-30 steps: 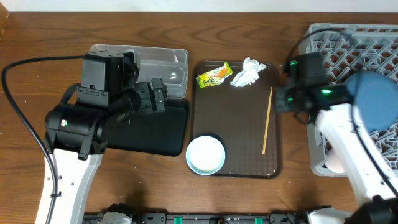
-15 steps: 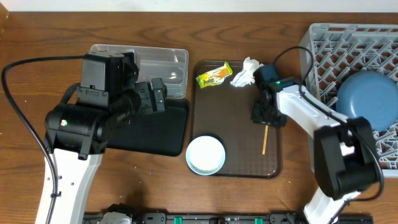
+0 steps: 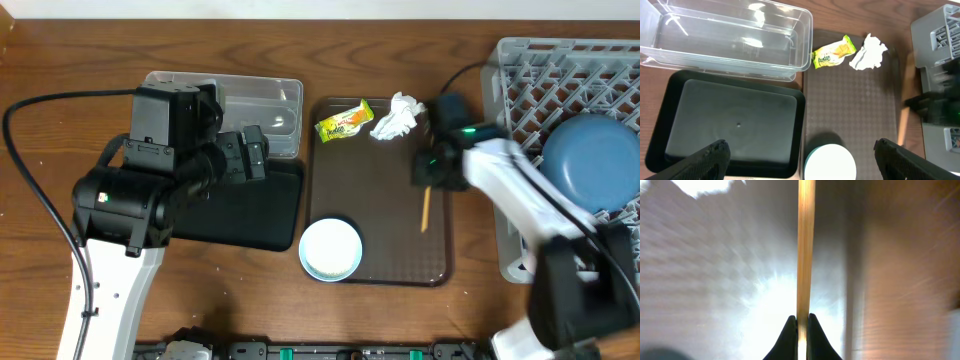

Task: Sort waste into correct bins and load items into the dishwasher rack
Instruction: 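Place the second chopstick into the dish rack with the right gripper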

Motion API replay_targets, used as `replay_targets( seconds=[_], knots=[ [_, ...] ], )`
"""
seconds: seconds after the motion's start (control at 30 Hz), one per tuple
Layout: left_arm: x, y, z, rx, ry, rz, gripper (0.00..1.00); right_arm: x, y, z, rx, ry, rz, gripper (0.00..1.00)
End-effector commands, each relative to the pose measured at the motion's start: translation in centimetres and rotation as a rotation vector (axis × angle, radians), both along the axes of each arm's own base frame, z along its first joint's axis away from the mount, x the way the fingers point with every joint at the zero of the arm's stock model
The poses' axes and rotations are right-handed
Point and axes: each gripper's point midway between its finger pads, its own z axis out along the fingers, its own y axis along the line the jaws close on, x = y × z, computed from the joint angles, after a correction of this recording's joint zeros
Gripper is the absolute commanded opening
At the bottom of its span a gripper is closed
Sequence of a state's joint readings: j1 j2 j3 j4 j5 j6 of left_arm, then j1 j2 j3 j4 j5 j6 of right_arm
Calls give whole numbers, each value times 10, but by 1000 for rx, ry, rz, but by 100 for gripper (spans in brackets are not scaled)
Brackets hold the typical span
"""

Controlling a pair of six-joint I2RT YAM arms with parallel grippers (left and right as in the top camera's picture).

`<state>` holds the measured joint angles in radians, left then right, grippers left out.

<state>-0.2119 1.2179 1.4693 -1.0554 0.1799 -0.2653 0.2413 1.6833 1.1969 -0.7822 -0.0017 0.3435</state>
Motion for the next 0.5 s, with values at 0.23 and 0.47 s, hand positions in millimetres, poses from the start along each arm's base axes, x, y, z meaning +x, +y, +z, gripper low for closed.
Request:
replay_targets(
  seconds=[0.23, 0.47],
  knots=[
    [1, 3, 2, 3, -4, 14, 94, 27, -136, 108, -257, -330, 70, 1],
    [1, 3, 2, 3, -4, 14, 94, 37, -160, 68, -244, -243, 77, 1]
  ],
)
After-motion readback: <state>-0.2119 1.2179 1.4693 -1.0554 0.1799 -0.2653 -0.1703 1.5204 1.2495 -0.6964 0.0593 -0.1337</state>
